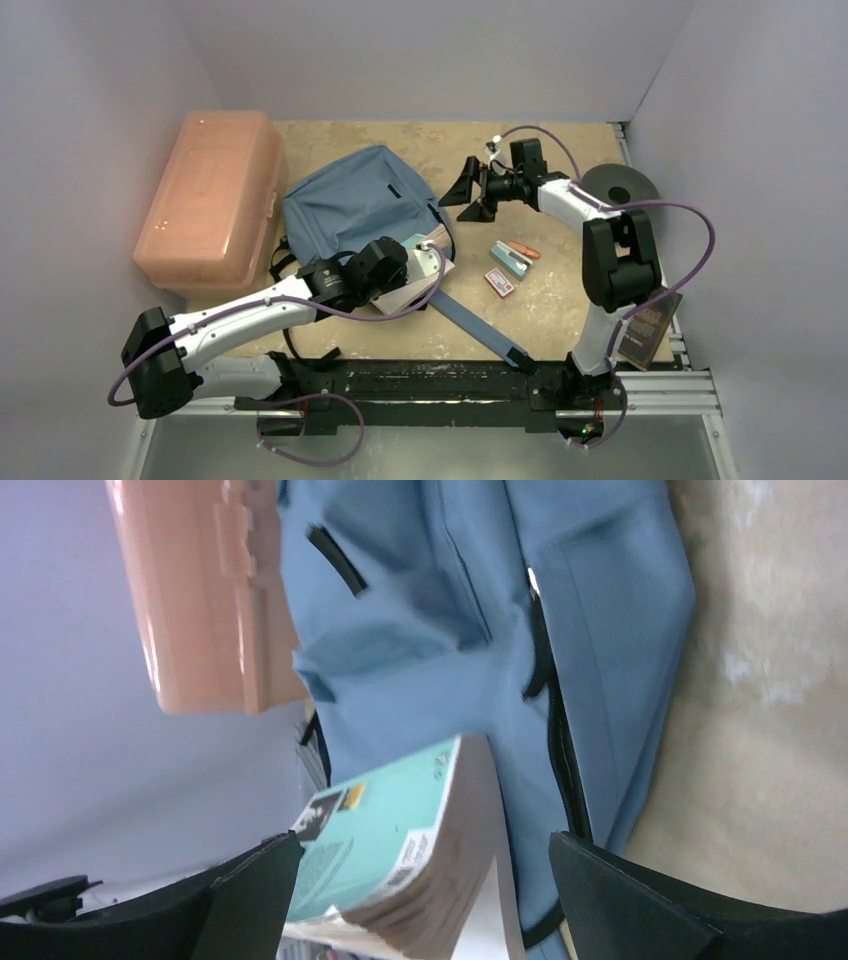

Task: Pack the student bag
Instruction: Place the book in the student bag.

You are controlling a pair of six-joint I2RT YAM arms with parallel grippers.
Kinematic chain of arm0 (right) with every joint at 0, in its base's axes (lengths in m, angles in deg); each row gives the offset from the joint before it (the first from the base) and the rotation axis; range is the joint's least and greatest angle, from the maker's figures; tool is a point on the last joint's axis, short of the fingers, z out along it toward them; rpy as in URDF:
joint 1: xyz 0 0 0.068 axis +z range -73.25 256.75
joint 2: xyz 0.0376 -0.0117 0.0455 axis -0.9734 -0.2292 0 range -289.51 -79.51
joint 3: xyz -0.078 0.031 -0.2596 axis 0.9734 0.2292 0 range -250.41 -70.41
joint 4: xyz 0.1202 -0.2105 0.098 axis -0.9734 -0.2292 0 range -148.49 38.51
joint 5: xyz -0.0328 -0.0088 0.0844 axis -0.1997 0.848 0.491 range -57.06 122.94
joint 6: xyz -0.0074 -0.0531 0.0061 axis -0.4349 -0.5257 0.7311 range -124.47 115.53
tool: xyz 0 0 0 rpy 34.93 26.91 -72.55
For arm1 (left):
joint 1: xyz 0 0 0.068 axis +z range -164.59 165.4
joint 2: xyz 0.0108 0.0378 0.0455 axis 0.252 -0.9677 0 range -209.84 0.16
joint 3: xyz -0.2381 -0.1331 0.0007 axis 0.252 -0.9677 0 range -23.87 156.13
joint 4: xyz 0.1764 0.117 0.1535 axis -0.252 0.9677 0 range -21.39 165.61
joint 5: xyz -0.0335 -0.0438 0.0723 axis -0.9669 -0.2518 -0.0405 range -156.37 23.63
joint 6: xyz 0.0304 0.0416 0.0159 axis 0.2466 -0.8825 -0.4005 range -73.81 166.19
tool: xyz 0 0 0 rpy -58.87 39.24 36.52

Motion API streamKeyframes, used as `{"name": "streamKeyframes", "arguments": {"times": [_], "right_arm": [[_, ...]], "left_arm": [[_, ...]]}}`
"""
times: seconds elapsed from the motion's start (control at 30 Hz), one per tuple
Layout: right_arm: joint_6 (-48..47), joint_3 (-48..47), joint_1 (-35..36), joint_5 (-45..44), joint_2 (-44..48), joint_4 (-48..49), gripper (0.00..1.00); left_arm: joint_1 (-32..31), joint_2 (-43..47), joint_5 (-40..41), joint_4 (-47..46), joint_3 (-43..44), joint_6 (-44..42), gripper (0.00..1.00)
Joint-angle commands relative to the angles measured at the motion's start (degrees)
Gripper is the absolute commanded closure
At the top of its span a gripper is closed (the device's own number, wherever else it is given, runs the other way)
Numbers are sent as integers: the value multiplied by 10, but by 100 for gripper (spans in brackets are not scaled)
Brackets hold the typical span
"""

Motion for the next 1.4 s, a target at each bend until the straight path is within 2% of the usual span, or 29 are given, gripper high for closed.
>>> {"name": "streamKeyframes", "arguments": {"times": [0.0,0.1,0.2,0.23,0.3,0.37,0.47,0.57,0.8,0.87,1.03,1.17,1.3,1.33,1.37], "right_arm": [[-17,62,1,10,43,11,1],[-24,114,1,-47,89,-13,1],[-20,150,1,-35,105,-13,1],[-22,160,1,-35,111,-14,1],[-27,170,1,-42,123,-14,1],[-37,171,1,-53,130,-23,1],[-42,170,1,-54,133,-27,2],[-38,174,1,-54,134,-23,2],[-49,189,0,-56,142,-29,2],[-50,195,1,-58,142,-30,2],[-44,200,0,-62,144,-25,3],[-43,199,1,-71,150,-30,3],[-60,201,1,-92,158,-43,3],[-71,200,1,-108,161,-51,4],[-83,198,1,-134,163,-64,4]], "left_arm": [[-10,-17,-14,-7,11,64,94],[-14,-19,-90,18,17,103,79],[-14,-22,-179,37,27,139,48],[-14,-27,-192,51,38,149,33],[-15,-37,-197,71,63,175,13],[-27,-50,-180,81,83,186,5],[-77,-94,-57,90,118,190,2],[-105,-169,32,121,162,212,2],[-124,-283,123,184,207,246,1],[-130,-302,148,199,208,254,4],[-150,-312,191,218,213,265,24],[-158,-299,201,227,212,268,49],[-160,-267,198,232,213,261,61],[-160,-258,191,232,214,258,69],[-160,-250,187,232,216,254,73]]}}
